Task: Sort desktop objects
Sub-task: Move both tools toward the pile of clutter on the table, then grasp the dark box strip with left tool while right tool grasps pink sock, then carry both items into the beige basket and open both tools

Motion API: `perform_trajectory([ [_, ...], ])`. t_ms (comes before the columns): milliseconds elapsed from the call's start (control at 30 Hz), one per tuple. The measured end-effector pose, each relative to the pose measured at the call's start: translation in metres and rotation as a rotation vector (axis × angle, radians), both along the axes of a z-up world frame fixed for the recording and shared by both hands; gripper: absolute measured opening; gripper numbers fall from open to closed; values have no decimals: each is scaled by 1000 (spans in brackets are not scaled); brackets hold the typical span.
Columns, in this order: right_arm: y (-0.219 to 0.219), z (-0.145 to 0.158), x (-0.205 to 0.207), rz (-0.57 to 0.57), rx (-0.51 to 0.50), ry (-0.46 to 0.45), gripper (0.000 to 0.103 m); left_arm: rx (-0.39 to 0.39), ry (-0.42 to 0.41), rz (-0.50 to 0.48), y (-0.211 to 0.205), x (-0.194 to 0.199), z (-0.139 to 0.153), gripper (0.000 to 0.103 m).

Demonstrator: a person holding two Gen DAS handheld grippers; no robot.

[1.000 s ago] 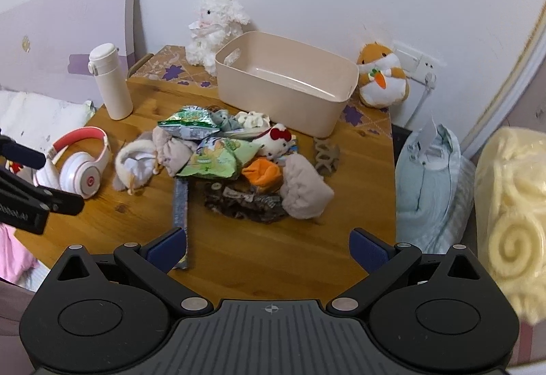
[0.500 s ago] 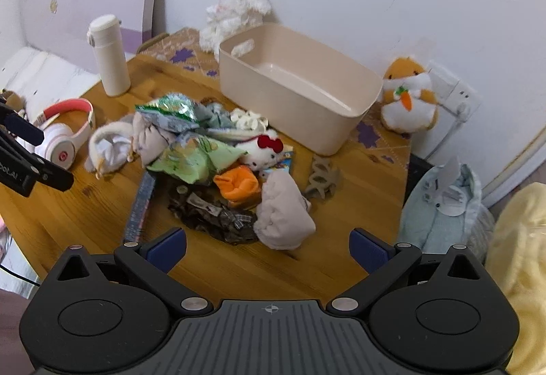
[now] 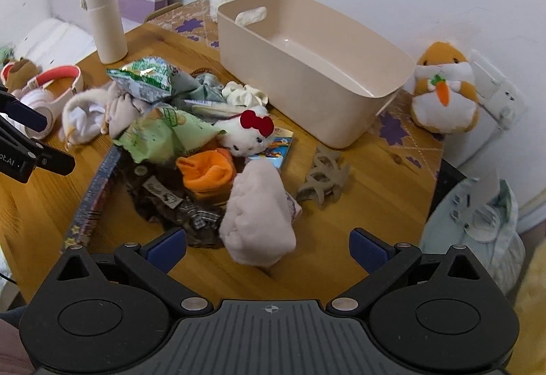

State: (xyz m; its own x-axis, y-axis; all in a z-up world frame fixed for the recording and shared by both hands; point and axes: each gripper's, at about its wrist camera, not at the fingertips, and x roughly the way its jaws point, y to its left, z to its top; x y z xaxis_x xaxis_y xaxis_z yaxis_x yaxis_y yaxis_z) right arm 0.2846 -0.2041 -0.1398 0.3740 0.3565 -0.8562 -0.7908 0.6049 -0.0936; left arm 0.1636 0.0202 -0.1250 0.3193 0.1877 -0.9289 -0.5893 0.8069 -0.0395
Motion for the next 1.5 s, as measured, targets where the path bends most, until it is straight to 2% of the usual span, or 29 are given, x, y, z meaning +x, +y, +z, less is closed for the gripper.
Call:
perform_trajectory([
  [133,7,-19,14,6,21,25,100,-32,35,30,4,6,-25,83],
  [233,13,-32,21,13,10,52,92,-80,30,69,10,6,-42,73],
  [267,14,-36,22,19,2,51,90,-88,40,85,12,7,-49,72],
  [600,23,-60,30,50,-54,25,81,-88,80,116,12,12,-89,71],
  [700,23,-64,33,60,-48,50,72,-57,91,101,8,14,-96,65],
  [767,23,-66,36,57,-40,66,62,-62,106,103,8,16,-103,60],
  [833,23,-68,37,56,-28,83,54,-34,97,92,6,17,-103,59],
  [867,24,-69,37,54,-26,89,48,-29,94,82,6,18,-103,54],
  [900,24,-70,37,55,-23,99,44,-25,90,66,5,19,-103,43],
  [933,24,-70,36,60,-17,106,35,-21,85,49,5,20,-102,35],
  [967,23,-70,36,62,-9,111,31,-21,84,38,5,21,-101,27],
  [1000,22,-70,36,63,-4,117,29,-26,88,38,5,22,-101,24],
  [1067,19,-69,36,66,15,132,20,-38,86,39,7,20,-101,23],
  [1267,11,-61,34,38,27,123,16,-60,76,38,8,10,-94,23],
  [1500,2,-32,36,24,90,93,15,-74,30,36,14,-4,-62,23],
])
